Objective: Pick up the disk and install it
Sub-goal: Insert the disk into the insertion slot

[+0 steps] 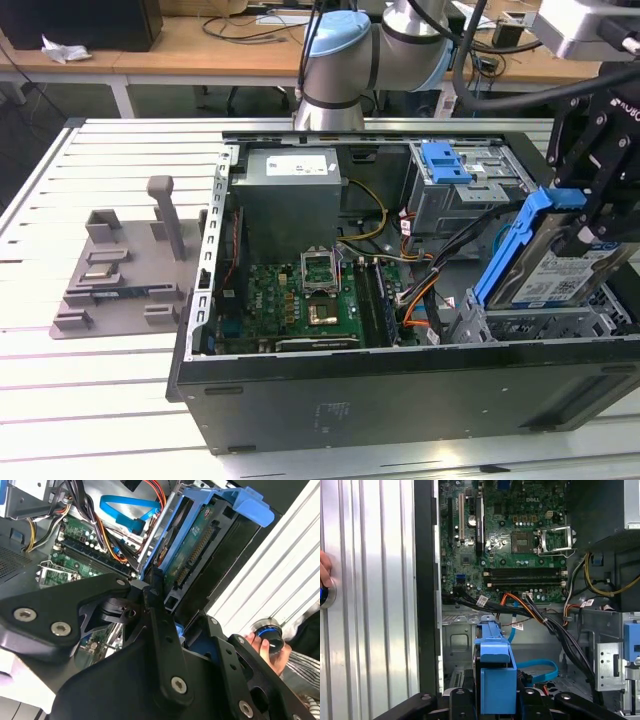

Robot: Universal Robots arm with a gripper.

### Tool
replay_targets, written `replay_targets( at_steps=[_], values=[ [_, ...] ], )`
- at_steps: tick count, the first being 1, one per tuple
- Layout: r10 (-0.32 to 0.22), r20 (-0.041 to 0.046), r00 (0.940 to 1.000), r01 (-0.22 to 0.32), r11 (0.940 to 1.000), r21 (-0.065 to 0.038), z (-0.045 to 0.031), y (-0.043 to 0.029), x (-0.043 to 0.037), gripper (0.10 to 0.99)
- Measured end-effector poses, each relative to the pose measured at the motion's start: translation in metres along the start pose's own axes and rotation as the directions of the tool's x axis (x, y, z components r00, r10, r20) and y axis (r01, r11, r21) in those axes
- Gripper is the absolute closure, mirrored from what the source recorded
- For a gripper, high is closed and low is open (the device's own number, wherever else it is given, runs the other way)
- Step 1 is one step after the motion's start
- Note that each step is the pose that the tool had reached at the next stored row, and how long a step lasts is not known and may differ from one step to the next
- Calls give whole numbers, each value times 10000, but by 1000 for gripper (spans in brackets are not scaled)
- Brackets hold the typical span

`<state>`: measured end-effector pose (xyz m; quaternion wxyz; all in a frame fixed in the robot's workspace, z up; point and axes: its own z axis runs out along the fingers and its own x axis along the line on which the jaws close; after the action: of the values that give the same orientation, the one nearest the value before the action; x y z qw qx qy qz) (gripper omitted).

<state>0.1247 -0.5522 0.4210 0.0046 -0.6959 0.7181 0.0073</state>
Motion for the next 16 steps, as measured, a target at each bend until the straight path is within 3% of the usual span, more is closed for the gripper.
replay_targets(
  at_steps=[7,16],
  values=[
    [-2,0,10000,2,10000,0,87,0,1,722],
    [-2,0,10000,2,10000,0,91,0,1,722]
  ],
)
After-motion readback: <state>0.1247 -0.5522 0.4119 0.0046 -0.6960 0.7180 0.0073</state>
